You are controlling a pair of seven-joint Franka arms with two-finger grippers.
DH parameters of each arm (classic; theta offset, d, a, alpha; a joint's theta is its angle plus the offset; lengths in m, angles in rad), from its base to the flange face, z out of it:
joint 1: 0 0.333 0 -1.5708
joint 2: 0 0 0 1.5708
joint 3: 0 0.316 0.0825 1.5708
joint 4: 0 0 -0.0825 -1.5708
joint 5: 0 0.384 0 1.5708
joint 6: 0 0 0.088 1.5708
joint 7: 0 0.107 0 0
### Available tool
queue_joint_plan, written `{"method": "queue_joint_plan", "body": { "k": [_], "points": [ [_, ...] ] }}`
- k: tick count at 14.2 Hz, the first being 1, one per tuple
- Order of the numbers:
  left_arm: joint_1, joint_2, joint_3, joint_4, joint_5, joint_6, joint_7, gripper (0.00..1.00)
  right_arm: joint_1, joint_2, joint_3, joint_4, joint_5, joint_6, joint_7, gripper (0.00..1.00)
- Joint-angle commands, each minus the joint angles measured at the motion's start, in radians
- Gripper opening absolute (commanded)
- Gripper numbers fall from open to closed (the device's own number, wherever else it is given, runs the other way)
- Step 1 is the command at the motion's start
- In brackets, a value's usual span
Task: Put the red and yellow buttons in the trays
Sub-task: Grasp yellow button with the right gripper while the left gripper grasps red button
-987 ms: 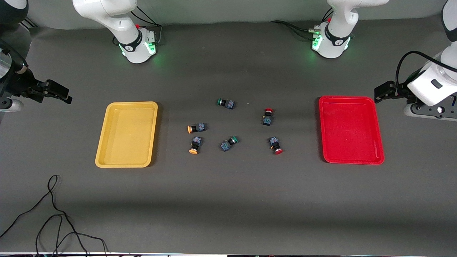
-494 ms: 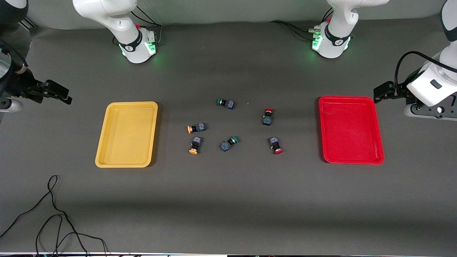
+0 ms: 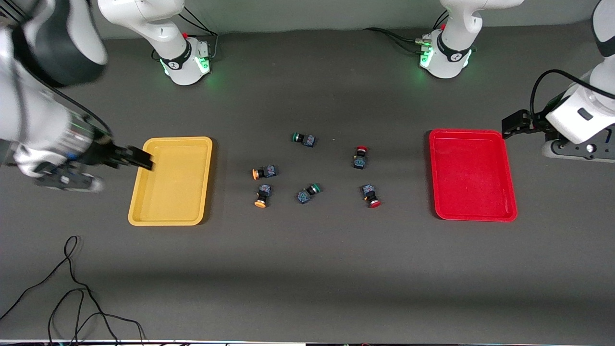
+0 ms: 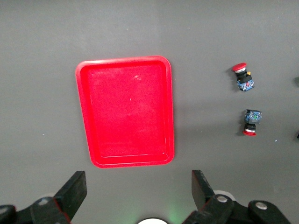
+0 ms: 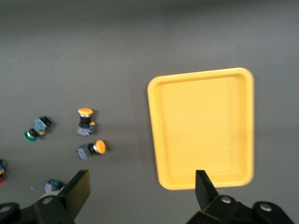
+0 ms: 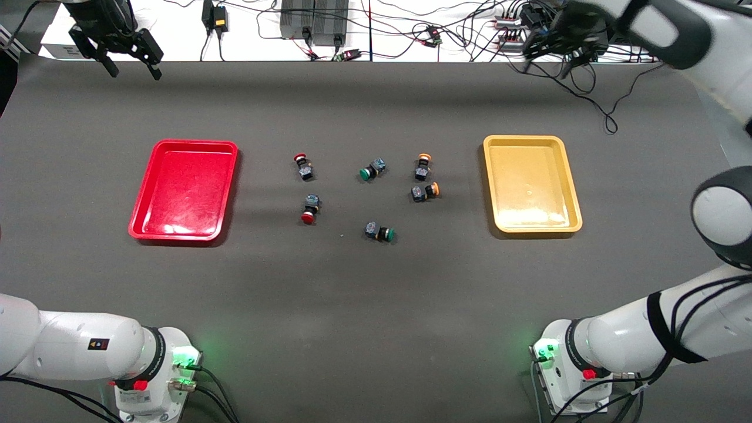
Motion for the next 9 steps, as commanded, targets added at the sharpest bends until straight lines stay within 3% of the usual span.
{"method": "queue_joint_plan", "body": {
  "k": [1, 5, 7, 9],
  "points": [
    [-0.032, -0.042, -0.053, -0.118, -0.010, 0.080, -0.090, 1.00, 0.013, 0.096, 0.059, 0.012, 0.011, 0.094, 0.164, 1.00],
    [-0.145, -0.077, -0.214, -0.295, -0.016, 0.268, -0.381, 1.00, 0.126, 0.237, 0.081, 0.005, -0.015, 0.249, 0.353, 1.00],
    [-0.246, -0.050, -0.235, -0.312, -0.018, 0.354, -0.528, 1.00, 0.168, 0.286, 0.083, -0.032, -0.105, 0.316, 0.415, 1.00],
    [-0.329, -0.031, -0.235, -0.317, -0.018, 0.379, -0.586, 1.00, 0.194, 0.331, 0.084, -0.066, -0.115, 0.397, 0.468, 1.00]
  ]
}}
